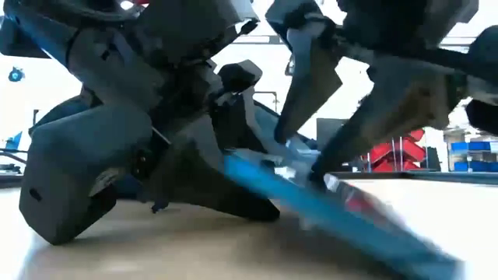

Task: Unpack backpack
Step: Put the blue cellphone into the black backpack

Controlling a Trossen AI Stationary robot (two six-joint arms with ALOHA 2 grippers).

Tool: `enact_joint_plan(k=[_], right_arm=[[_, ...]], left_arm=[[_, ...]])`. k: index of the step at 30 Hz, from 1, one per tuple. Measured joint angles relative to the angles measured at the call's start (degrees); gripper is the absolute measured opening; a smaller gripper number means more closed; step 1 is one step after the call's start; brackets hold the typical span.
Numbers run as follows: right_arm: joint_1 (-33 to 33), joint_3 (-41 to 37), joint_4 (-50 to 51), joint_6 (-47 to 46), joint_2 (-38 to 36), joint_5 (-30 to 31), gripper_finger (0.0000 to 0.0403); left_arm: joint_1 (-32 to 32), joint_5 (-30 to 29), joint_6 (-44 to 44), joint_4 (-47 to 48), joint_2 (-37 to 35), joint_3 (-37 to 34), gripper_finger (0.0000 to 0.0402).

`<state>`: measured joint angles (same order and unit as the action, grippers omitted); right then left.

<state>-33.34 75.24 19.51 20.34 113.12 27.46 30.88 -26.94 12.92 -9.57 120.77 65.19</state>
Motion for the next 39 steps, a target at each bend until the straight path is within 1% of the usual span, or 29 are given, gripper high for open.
enact_joint_plan(k=[6,10,12,16,18,22,24,27,28,29,33,36,39], right_arm=[[-0.05,0.04,0.88,-0.04,-0.15,-0.37,0.0181],[-0.53,0.04,2.97,-3.21,-2.09,-0.67,0.0181],[-1.07,0.04,5.45,-6.06,-3.93,-3.87,0.0181],[-3.1,0.1,6.93,-12.06,-5.18,-13.29,0.0181],[-4.66,-0.09,6.41,-13.1,-4.22,-14.41,0.0181],[-6.96,-0.23,4.09,-13.3,-0.27,-11.74,0.0181],[-7.37,-0.26,1.98,-12.41,1.81,-7.75,0.0181],[-7.6,-0.26,0.8,-10.86,3.94,0.31,0.0181],[-7.63,-0.26,0.81,-10.42,4.31,1.75,0.0181],[-7.41,-0.26,0.63,-9.91,4.63,2.34,0.0181],[-6.18,-0.17,0.44,-7.6,4.66,1.25,0.0181],[-5.89,-0.33,0.65,-5.51,3.36,1.05,0.0181],[-5.88,0.14,0.04,-4.13,1.8,-1.26,0.0181]], left_arm=[[-0.23,-0.09,0.18,-0.45,0.0,-0.02,0.0156],[-0.22,-0.17,-0.1,-0.34,0.0,-0.02,0.0156],[-0.25,-0.17,-0.15,-0.3,0.0,-0.02,0.0156],[-0.25,-0.29,-0.14,-0.53,0.0,-0.02,0.0156],[-0.25,-0.33,0.13,-1.07,0.0,-0.05,0.0156],[-0.31,-0.22,0.55,-1.87,0.04,-0.09,0.0156],[-0.31,-0.12,1.1,-2.3,0.04,-0.09,0.0156],[-0.32,-0.27,1.0,-2.47,0.04,-0.1,0.0156],[-0.33,-0.33,1.02,-2.5,0.04,-0.1,0.0156],[-0.33,-0.33,0.99,-2.53,0.04,-0.11,0.0156],[-0.33,-0.59,0.58,-2.29,0.04,-0.11,0.0156],[-0.33,-0.62,0.11,-2.18,0.04,-0.11,0.0156],[-0.35,-0.57,-0.01,-2.16,0.04,-0.11,0.0156]])
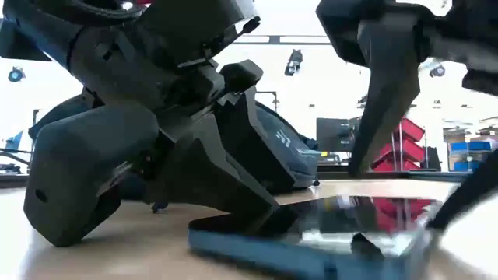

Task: Unpack backpack
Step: Put the blue cellphone into the black backpack

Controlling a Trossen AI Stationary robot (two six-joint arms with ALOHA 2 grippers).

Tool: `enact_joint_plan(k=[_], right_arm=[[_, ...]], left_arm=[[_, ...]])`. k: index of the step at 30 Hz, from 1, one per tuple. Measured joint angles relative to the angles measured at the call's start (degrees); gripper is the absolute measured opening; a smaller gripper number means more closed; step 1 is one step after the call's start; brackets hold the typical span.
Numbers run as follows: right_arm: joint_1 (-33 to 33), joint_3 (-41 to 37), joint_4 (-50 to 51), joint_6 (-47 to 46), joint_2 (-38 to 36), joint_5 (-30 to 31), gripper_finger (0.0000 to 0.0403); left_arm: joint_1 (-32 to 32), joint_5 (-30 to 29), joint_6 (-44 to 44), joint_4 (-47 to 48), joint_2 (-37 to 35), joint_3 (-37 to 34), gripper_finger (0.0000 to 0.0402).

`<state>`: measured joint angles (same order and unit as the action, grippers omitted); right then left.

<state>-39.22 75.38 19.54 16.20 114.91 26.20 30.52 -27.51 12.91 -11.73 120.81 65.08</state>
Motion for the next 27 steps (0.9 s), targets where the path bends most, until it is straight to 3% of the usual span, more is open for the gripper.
enact_joint_plan(k=[4,9,20,27], right_arm=[[0.68,-0.34,-0.36,-0.78,0.31,-5.14,0.0181],[1.59,-0.55,-0.91,-1.4,2.03,-6.49,0.0181],[0.43,1.03,1.22,0.06,-0.21,-3.24,0.0181],[0.9,-0.69,-0.89,-2.06,1.48,-4.87,0.0181]], left_arm=[[0.0,0.04,-0.02,-0.12,0.02,0.02,0.0156],[-0.04,0.02,-0.2,-0.24,0.04,0.02,0.0156],[-0.04,0.02,-0.64,0.07,0.04,0.04,0.0156],[-0.04,0.2,-0.59,-0.03,0.04,0.08,0.0156]])
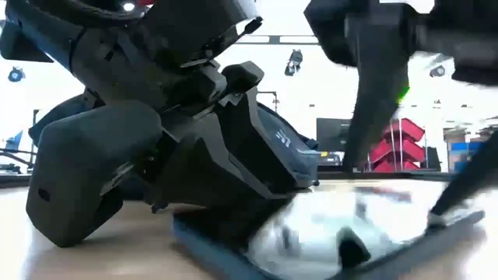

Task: Unpack backpack
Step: Put the blue cellphone into the black backpack

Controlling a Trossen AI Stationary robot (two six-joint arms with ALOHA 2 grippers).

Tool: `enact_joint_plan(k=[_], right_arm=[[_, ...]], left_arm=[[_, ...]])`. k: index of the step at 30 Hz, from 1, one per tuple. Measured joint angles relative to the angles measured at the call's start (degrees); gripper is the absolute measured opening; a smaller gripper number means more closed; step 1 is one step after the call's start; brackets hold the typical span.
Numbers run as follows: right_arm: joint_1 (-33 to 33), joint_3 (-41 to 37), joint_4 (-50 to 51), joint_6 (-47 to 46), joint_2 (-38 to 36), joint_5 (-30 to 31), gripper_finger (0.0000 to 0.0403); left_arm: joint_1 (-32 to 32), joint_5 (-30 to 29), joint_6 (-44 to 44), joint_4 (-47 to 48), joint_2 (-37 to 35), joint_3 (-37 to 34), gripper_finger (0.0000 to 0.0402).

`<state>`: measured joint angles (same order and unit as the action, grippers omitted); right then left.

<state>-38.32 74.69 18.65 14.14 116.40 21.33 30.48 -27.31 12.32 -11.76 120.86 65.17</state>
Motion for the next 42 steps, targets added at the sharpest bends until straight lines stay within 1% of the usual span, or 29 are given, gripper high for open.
enact_joint_plan(k=[6,11,16,18,20,24,27,34,39,41,42], right_arm=[[0.37,0.05,-0.83,1.89,1.03,0.13,0.018],[0.22,-0.36,1.09,1.32,-1.74,-0.67,0.0181],[-0.06,-0.13,-0.78,-3.05,-3.54,-5.57,0.0181],[-0.14,-0.31,-1.57,-4.47,-2.12,-7.92,0.0181],[-0.16,-0.47,-1.26,-4.58,-0.63,-7.83,0.0181],[0.34,-0.35,-1.61,-2.75,1.08,-5.65,0.0181],[0.93,-0.3,-2.01,0.22,1.89,-2.0,0.0181],[1.57,1.09,-0.42,5.92,0.82,2.36,0.0181],[0.82,2.45,-1.31,6.89,0.1,4.73,0.0181],[0.77,2.56,-1.5,6.91,-0.04,8.34,0.0181],[1.1,2.49,-1.24,6.73,-0.04,9.03,0.0181]], left_arm=[[0.0,0.03,-0.18,0.03,0.0,-0.02,0.0156],[0.0,0.22,-0.63,0.12,0.0,-0.02,0.0156],[-0.02,0.25,-0.79,0.12,0.0,-0.02,0.0156],[0.0,0.25,-0.83,0.09,0.0,-0.02,0.0156],[-0.02,0.31,-0.87,0.11,0.0,-0.02,0.0156],[-0.02,0.65,-0.97,0.07,0.0,-0.02,0.0156],[-0.02,0.81,-1.61,0.11,0.06,-0.02,0.0156],[-0.05,0.92,-3.75,0.03,0.5,-0.46,0.0156],[-0.13,1.41,-4.04,-0.1,0.46,-0.76,0.0156],[-0.16,1.89,-4.11,-0.28,0.46,-0.79,0.0156],[-0.17,1.95,-4.11,-0.3,0.46,-0.79,0.0156]])
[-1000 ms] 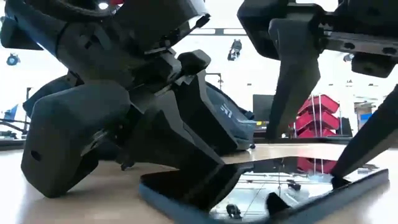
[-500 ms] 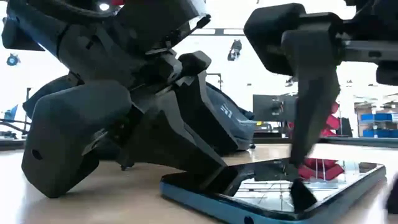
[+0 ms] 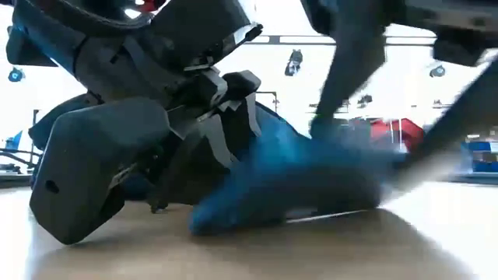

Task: Unpack backpack
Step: Put the blue cellphone into the black backpack

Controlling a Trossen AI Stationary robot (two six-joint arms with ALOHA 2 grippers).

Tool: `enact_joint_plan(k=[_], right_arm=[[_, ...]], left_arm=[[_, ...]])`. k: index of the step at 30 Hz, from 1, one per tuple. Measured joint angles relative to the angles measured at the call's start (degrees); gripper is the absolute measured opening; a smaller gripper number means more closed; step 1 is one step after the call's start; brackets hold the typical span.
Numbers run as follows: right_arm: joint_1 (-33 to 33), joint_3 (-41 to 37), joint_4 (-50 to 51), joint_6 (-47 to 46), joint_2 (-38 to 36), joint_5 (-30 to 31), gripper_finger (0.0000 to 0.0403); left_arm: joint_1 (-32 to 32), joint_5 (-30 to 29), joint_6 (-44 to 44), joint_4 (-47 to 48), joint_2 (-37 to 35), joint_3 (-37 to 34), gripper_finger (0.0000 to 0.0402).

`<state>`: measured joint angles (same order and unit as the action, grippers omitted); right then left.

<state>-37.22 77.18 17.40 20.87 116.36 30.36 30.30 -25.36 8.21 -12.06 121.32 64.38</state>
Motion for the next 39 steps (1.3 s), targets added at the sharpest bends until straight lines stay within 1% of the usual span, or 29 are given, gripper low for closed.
enact_joint_plan(k=[3,10,15,17,19,21,25,26,28,31,35,36,39], right_arm=[[0.25,-0.23,0.87,-0.67,0.21,-0.16,0.0181],[0.88,-1.1,0.53,-2.64,0.13,-4.12,0.0181],[1.68,-2.47,0.76,-4.59,0.13,-5.24,0.018],[2.19,-2.68,1.22,-5.46,0.13,-5.3,0.0173],[2.56,-2.68,1.58,-5.93,0.13,-5.24,0.0155],[2.72,-2.68,1.82,-5.91,0.13,-5.11,0.0124],[2.71,-2.68,2.17,-6.81,0.03,-5.14,0.0038],[2.7,-2.63,2.26,-7.76,-0.02,-5.35,0.0022],[2.6,-2.55,3.26,-9.41,-0.14,-5.14,0.0015],[2.29,-2.57,5.53,-12.42,-1.11,-5.45,0.0023],[1.95,0.26,12.22,-12.79,-4.08,-4.49,0.001],[2.02,1.37,13.2,-12.02,-5.06,-2.66,0.0009],[3.48,4.17,15.46,-6.46,-7.51,5.89,0.001]], left_arm=[[-0.07,0.26,0.0,-0.45,0.0,-0.07,0.0156],[-0.11,0.41,0.02,-0.91,0.04,-0.09,0.0156],[-0.22,0.39,0.04,-0.94,0.04,-0.09,0.0156],[-0.22,0.44,0.02,-0.92,0.04,-0.09,0.0156],[-0.22,0.4,0.02,-0.92,0.04,-0.09,0.0156],[-0.22,0.41,0.05,-0.89,0.02,-0.09,0.0156],[-0.07,-1.58,0.09,0.1,-0.83,-0.09,0.0156],[0.06,-2.08,0.06,0.87,-1.4,-0.09,0.0156],[0.42,-3.26,-0.48,4.06,-3.09,-0.24,0.0156],[1.22,-5.66,-3.27,11.0,-6.66,-0.4,0.0156],[2.55,-11.04,-10.78,25.97,-13.8,0.15,0.0156],[2.91,-12.88,-13.53,30.21,-15.49,0.17,0.0156],[4.05,-16.79,-21.73,41.35,-20.25,0.08,0.0156]])
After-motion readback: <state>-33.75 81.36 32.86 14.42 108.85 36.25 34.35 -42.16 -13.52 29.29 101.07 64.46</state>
